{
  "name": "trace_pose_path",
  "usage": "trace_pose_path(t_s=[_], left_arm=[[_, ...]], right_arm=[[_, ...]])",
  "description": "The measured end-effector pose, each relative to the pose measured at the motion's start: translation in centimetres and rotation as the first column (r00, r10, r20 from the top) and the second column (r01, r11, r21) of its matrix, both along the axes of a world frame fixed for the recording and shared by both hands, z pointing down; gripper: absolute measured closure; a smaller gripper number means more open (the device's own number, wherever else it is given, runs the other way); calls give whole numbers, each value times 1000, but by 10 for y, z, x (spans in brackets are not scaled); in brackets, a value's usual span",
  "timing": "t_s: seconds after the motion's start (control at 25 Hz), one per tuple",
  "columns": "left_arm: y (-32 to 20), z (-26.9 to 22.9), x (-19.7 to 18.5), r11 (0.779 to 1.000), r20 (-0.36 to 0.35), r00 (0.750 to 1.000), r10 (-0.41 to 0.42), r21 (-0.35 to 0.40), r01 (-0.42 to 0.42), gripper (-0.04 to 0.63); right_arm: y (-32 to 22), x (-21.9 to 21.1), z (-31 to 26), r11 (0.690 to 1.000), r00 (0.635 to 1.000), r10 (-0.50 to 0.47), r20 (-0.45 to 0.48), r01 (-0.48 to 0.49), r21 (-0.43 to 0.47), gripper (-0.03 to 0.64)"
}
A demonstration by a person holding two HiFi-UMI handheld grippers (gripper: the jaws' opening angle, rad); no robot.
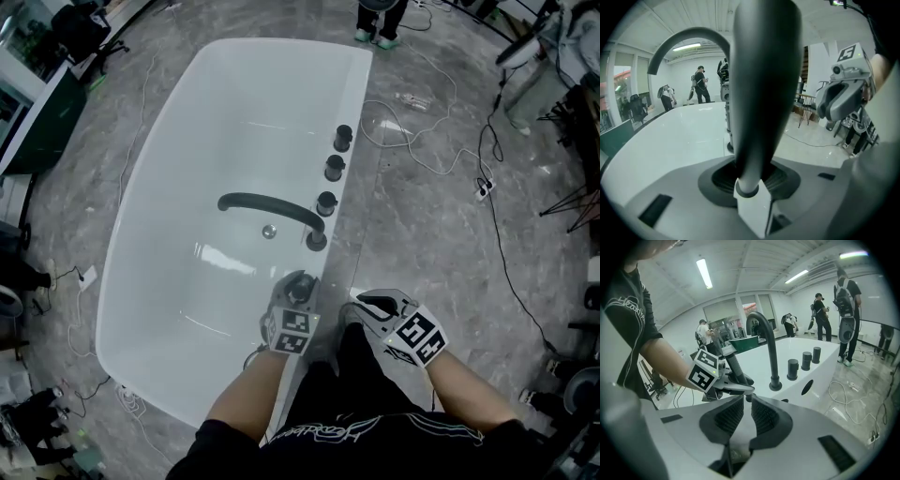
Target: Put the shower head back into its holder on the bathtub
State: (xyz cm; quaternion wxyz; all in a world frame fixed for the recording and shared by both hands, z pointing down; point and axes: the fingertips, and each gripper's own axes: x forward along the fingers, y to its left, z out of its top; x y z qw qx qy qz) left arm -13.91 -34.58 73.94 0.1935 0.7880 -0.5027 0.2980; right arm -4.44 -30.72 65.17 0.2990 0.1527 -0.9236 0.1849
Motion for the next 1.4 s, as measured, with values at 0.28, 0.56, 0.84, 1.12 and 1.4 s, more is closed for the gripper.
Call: trace_pose_path(t_s=[0.28, 0.56, 0.84, 1.12, 1.4], left_arm=[[1, 23, 2, 991, -22, 999, 45, -126, -47, 443], [51, -6, -21, 974, -54, 996, 65, -215, -75, 321], [117, -120, -33, 990, -282, 959, -1, -137, -39, 592], [191, -228, 34, 995, -384, 918, 95, 49, -82, 592], [332, -278, 100, 981, -353, 921, 166, 151, -119, 592]], right_arm=[[-4, -5, 3, 999, 999, 46, 12, -46, -3, 558], [22, -21, -31, 998, 997, 54, 57, -56, 28, 558], [65, -24, -86, 999, 990, 19, 139, -24, 40, 563], [139, -5, -153, 986, 973, -106, 204, 77, 147, 577], [281, 57, -182, 981, 962, -120, 247, 76, 180, 581]])
